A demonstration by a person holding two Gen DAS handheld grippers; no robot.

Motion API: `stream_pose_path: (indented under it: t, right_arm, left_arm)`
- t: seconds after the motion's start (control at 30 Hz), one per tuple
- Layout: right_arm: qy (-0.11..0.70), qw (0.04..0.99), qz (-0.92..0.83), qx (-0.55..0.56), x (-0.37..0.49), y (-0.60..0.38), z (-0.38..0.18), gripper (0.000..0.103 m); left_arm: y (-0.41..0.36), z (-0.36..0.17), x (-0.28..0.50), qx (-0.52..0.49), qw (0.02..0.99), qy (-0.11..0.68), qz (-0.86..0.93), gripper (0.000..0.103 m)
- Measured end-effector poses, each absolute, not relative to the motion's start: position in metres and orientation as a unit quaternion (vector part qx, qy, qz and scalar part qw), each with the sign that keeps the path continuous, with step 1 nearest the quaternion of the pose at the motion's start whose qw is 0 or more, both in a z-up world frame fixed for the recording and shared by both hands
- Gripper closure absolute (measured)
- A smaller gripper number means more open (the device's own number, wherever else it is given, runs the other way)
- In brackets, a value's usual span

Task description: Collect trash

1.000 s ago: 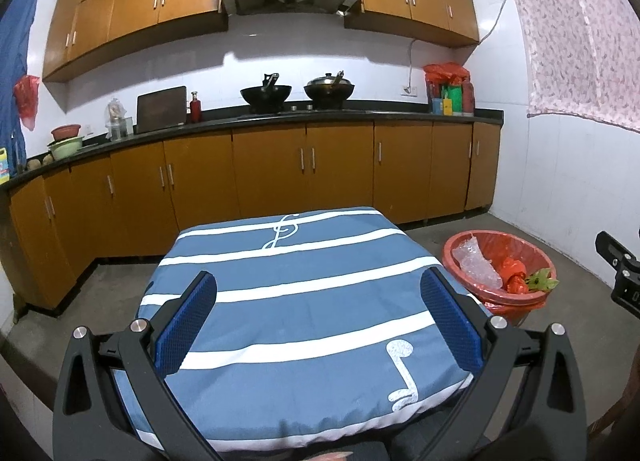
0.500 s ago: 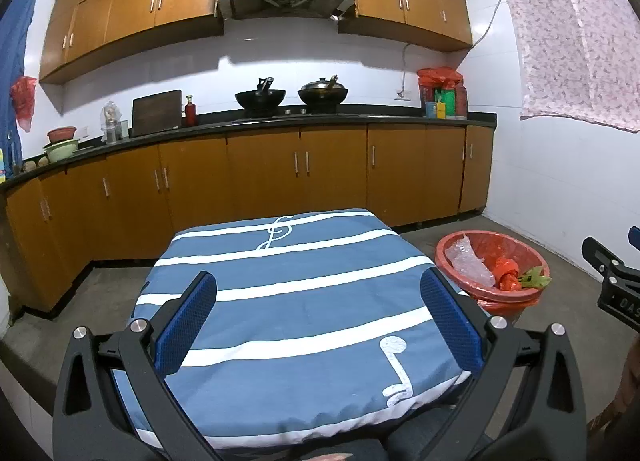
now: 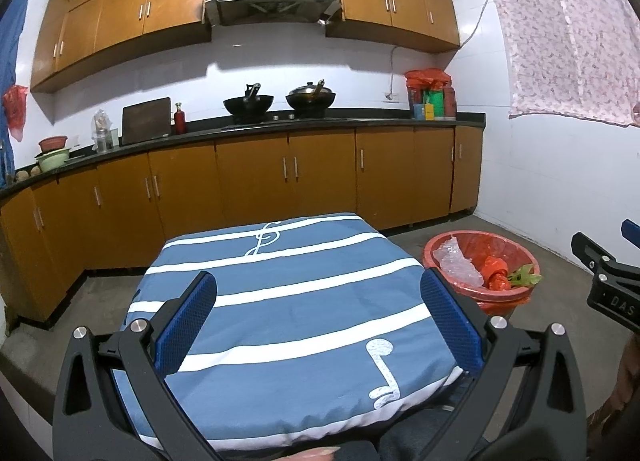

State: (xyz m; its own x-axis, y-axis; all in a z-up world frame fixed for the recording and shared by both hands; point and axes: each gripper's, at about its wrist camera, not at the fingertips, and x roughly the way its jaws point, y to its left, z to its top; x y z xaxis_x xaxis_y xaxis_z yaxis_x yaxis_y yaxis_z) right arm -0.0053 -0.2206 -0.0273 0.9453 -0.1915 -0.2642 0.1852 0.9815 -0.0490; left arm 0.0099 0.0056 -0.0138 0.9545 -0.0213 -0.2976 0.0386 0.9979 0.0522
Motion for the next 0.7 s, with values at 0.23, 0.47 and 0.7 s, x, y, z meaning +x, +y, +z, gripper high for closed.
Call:
stream_pose_path:
  t: [0.23, 0.47, 0.7]
  right_arm:
    - [0.134, 0.986, -0.096, -0.013, -0.0056, -0.2209, -0.0264, 0.004]
    - [0.133, 0.986, -0.097, -0.013, -0.0060, -0.2207, -0.0261, 0.004]
    - [0.134, 0.986, -0.097, -0.014, -0.0068, -0.2202, -0.0264, 0.004]
  left_arm:
    - [0.0056, -0.0130, 0.0109, 0.026, 0.988, 0.151, -0.017, 0.002]
    - [0.0052, -0.0125, 0.0113, 0.024, 0.988, 0.150, -0.016, 0.002]
    - [0.0058, -0.0111, 0.0113, 0.024, 0.988, 0.150, -0.016, 0.002]
